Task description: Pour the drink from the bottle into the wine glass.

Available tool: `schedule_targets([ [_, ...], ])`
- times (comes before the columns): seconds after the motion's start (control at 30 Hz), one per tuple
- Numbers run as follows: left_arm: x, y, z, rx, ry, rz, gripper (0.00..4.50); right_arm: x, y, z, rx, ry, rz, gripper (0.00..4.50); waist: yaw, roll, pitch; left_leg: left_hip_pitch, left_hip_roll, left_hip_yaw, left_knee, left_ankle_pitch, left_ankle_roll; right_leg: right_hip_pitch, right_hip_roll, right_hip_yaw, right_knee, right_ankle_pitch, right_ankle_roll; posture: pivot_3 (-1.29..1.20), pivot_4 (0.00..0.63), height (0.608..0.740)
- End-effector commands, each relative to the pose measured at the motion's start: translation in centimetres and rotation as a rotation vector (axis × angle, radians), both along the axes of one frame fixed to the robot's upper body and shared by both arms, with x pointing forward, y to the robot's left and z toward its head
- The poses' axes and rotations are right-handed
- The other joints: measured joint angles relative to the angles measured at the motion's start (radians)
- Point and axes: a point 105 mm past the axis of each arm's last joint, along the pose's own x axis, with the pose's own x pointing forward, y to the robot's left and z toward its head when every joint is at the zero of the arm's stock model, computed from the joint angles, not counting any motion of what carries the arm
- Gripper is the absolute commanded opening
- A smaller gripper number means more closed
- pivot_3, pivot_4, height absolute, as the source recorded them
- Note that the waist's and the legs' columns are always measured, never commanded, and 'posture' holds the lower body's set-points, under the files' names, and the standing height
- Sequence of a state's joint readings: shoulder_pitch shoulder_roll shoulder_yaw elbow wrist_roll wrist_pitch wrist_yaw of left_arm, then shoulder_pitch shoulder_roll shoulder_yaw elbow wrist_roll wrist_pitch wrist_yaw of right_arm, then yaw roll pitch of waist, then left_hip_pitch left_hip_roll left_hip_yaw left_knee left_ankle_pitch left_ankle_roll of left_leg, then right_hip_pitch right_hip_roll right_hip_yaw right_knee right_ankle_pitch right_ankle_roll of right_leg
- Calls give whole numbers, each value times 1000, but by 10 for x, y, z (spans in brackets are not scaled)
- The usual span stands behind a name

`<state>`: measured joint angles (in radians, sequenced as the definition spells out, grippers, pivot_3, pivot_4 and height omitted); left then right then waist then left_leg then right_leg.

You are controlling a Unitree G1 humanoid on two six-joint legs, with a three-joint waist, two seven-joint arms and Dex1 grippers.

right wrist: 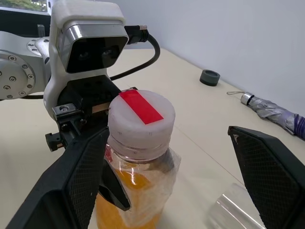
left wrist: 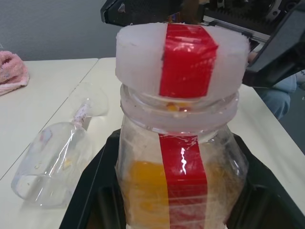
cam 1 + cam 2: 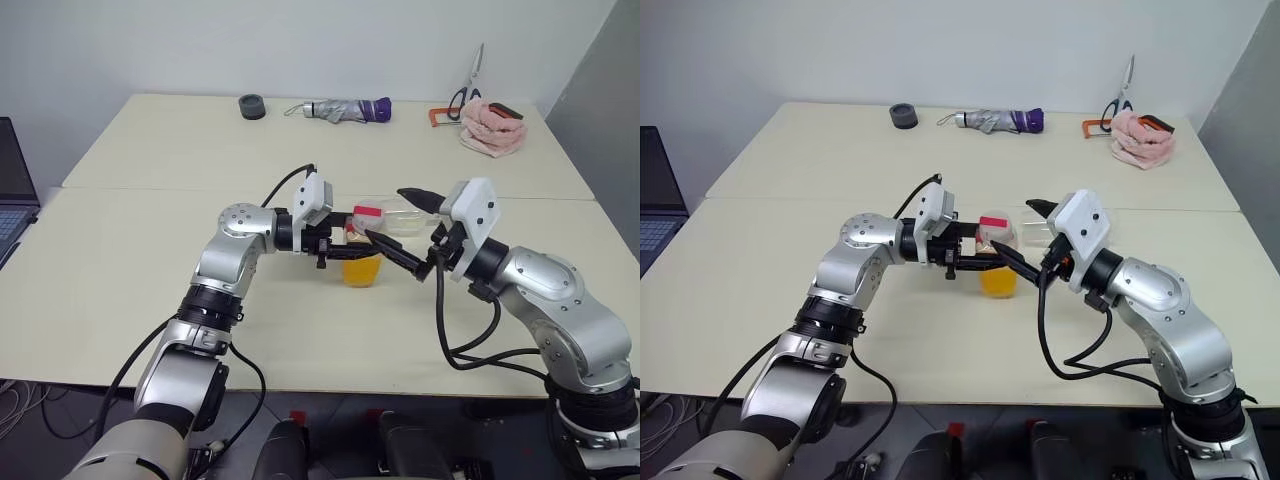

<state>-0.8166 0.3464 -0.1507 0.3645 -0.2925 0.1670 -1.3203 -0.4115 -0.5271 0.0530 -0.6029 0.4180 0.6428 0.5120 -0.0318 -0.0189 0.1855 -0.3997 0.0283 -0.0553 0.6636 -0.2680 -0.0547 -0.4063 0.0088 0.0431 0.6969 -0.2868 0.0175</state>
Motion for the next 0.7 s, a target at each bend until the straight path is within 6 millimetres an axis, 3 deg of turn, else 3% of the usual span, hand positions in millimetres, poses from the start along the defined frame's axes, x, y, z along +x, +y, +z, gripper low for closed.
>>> schedule_targets([
  [0.03,-5,-2,15,-39,-56,-27,1996,-6,-4,12,14,-49,-3,4245,0,0,0,0,0,0,0,0,0,0,0,0,0,0,0,0,150,740],
  [0.7,-3,-3,16,-43,-57,-25,1996,-20,7,12,51,58,131,4245,0,0,0,0,0,0,0,0,0,0,0,0,0,0,0,0,150,740],
])
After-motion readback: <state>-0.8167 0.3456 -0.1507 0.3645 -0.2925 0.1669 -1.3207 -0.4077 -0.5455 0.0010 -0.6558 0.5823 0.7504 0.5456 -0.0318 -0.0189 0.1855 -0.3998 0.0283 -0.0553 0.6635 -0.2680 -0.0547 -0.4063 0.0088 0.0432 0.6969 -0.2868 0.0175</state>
